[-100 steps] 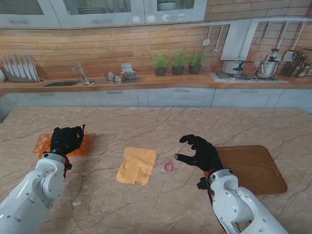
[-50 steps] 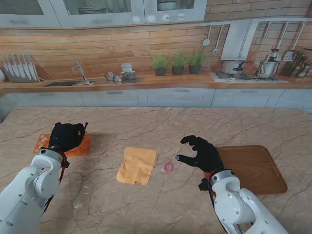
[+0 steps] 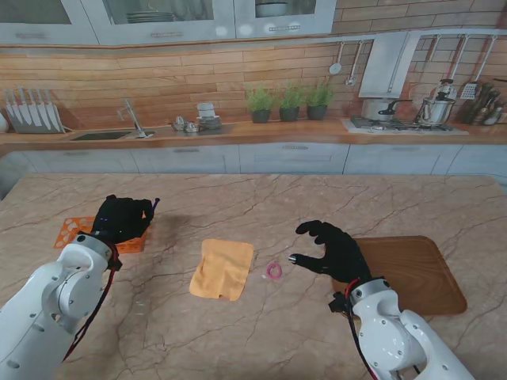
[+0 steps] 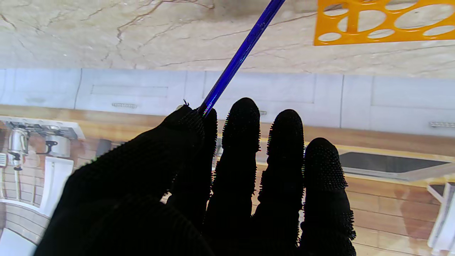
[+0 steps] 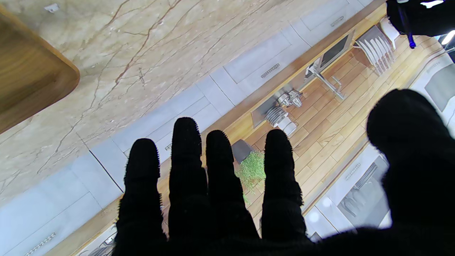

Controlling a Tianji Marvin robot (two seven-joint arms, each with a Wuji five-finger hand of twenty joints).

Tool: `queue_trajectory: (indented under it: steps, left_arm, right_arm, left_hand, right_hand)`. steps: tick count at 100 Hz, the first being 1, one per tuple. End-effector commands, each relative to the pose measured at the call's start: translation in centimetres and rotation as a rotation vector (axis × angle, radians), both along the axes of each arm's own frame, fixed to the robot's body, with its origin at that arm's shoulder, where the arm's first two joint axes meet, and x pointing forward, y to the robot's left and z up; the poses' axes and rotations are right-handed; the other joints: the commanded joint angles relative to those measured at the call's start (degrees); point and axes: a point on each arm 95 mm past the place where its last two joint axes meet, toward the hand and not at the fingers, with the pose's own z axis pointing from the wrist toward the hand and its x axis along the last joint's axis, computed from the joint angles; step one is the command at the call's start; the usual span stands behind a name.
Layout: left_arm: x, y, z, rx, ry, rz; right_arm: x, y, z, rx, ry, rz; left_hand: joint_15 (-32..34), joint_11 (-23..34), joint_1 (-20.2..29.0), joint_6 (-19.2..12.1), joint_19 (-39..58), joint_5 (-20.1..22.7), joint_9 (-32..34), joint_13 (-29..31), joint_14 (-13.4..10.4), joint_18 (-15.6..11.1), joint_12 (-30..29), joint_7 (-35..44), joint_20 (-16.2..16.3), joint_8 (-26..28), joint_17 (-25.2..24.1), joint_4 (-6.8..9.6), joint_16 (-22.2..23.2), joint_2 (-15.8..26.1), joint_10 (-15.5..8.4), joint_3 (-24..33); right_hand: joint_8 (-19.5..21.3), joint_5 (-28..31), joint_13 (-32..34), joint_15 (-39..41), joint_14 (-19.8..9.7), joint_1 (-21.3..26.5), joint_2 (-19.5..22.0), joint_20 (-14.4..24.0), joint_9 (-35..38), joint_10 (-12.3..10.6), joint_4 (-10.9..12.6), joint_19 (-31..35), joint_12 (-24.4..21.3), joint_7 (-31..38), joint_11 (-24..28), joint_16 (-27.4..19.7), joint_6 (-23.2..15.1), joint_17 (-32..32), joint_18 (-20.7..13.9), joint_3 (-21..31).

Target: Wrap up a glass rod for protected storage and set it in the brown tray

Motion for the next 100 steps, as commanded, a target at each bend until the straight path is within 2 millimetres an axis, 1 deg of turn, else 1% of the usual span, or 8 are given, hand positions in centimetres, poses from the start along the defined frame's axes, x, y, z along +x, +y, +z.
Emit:
queue_trajectory:
  steps: [1,14,28,45,64,94,100]
  left_arm:
    - [-0.1,-1.2,0.6,-0.011,-0.007,-0.024]
    - [-0.1,-2.6,0.8,0.0,0.031,-0.054]
    - [0.1,-4.5,0.8,0.017,0.096,-0.094]
    - [0.2,-6.7,0.6,0.068,0.152,-0.155]
    - [0.1,-9.0,-0.5,0.109,0.202,-0.176]
    - [-0.1,-11.5,-2.1,0.209,0.246,-0.239]
    - [0.0,-11.9,-2.3,0.242,0.245,-0.255]
  right_arm:
    - [-0.4,0.1,0.1,0.011,-0.005,0.008]
    - [-0.9,-0.3,0.2,0.006,-0.009,0.029]
    - [-1.5,-0.9,0.6,-0.006,-0.028,0.05]
    - [-2.3,-1.4,0.7,-0.006,-0.061,0.054]
    - [-2.9,-2.1,0.4,-0.004,-0.072,0.042]
    - [-3.5,-3.2,0.2,-0.007,-0.089,0.033]
    - [-3.6,-3.3,0.1,-0.013,-0.087,0.035]
  left_hand:
    - [1.54,2.81,1.0,-0.11,2.82,1.56,1.35,0.92,1.81,1.58,-0.78,5.67,1.28,1.56,0.16,-0.79,1.35,-0.44,1.81,3.57]
    - [1.9,4.06,1.04,0.16,3.01,0.61,0.68,0.74,1.56,1.57,-0.43,6.24,1.48,2.46,0.05,-1.23,1.56,0.59,1.65,2.76]
    - [2.02,4.54,1.44,-0.03,3.0,-0.16,0.04,0.25,1.33,1.03,-0.01,6.55,1.53,3.35,-0.28,-1.22,1.72,1.17,1.4,1.88]
    - [2.21,4.8,1.18,-0.45,3.17,-0.44,0.01,0.43,0.96,0.98,0.09,6.8,1.61,3.68,-0.08,-1.14,1.81,1.14,0.96,1.61]
    - [2.45,5.41,0.94,-0.31,3.19,-0.92,-0.31,0.03,0.84,0.65,0.26,7.54,1.65,3.79,-0.37,-1.34,1.93,1.03,0.92,2.1]
    - [3.07,6.17,0.43,-0.45,3.61,-1.03,-0.19,0.3,0.8,0.72,0.07,8.49,1.87,3.44,-0.31,-1.6,2.03,0.58,0.85,3.0]
    - [3.2,6.5,-0.32,-0.61,3.78,-1.15,-0.16,0.43,0.58,0.62,-0.33,9.06,1.96,3.09,-0.12,-1.97,1.88,0.32,0.66,4.05]
  right_hand:
    - [0.39,1.04,-0.04,-0.22,-0.84,-0.88,0.94,1.24,1.13,-0.45,0.47,-0.8,0.21,-0.69,-0.64,0.45,-1.2,-0.28,-0.12,-0.87]
    - [0.36,1.07,-0.09,-0.35,-0.84,-0.79,0.8,1.24,1.11,-0.57,0.46,-0.88,0.17,-0.81,-0.77,0.41,-1.23,-0.34,-0.06,-0.9]
    - [0.38,1.09,-0.03,-0.44,-0.91,-0.84,0.8,1.25,1.18,-0.57,0.47,-0.95,0.17,-0.84,-0.84,0.39,-1.36,-0.3,0.01,-0.93]
    - [0.38,1.19,0.09,-0.54,-0.88,-0.92,0.76,1.26,1.27,-0.61,0.47,-1.03,0.17,-0.92,-0.92,0.37,-1.33,-0.25,0.12,-0.94]
    - [0.37,1.34,0.02,-0.72,-0.84,-0.91,0.8,1.26,1.3,-0.61,0.47,-1.17,0.14,-1.03,-1.14,0.34,-1.38,-0.24,0.04,-0.91]
    - [0.41,1.34,-0.08,-0.88,-0.93,-1.01,0.91,1.32,1.28,-0.62,0.45,-1.35,0.17,-1.18,-1.31,0.34,-1.44,-0.28,0.07,-0.95]
    - [0.39,1.22,-0.24,-1.01,-1.05,-1.08,1.02,1.32,1.17,-0.63,0.44,-1.45,0.13,-1.28,-1.44,0.31,-1.58,-0.39,-0.04,-0.94]
